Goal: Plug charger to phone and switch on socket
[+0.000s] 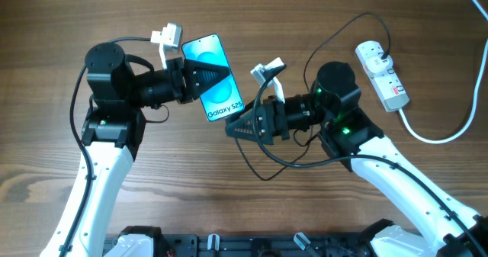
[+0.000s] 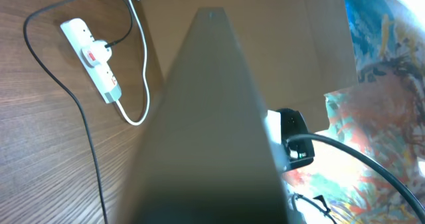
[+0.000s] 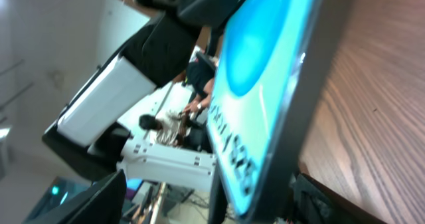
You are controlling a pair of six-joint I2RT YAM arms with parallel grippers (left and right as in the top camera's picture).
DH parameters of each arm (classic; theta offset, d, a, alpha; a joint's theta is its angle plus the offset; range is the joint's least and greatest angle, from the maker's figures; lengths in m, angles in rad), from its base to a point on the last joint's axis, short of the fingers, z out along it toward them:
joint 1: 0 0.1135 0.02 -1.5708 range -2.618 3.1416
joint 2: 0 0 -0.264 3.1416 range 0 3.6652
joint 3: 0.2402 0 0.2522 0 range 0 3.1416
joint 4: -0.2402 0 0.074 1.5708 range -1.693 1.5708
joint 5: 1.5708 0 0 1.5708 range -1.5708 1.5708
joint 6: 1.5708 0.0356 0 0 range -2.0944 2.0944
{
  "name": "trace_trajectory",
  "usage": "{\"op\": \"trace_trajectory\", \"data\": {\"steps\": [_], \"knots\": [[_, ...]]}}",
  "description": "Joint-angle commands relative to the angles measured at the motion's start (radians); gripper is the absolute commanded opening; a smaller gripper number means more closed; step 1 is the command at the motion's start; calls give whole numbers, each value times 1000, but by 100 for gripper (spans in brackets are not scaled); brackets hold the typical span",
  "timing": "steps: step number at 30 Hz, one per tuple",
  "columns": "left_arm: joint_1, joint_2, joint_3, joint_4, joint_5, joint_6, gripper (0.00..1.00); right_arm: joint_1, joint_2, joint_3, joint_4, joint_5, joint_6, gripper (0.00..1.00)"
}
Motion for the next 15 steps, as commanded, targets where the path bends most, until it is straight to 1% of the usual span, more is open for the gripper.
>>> {"op": "trace_trajectory", "data": {"steps": [1,3,5,15], "knots": [[1,-18,-4,3,-10,24,4,-1,-2,20,-1,-61,-27,86],[1,-18,-4,2,-8,24,4,-1,-2,20,-1,-45,-27,90],[1,-18,-4,-11,-6,28,4,-1,-2,20,-1,-25,-27,100],[1,-18,-4,-11,-5,31,4,-1,-2,20,-1,-39,-28,100]]}}
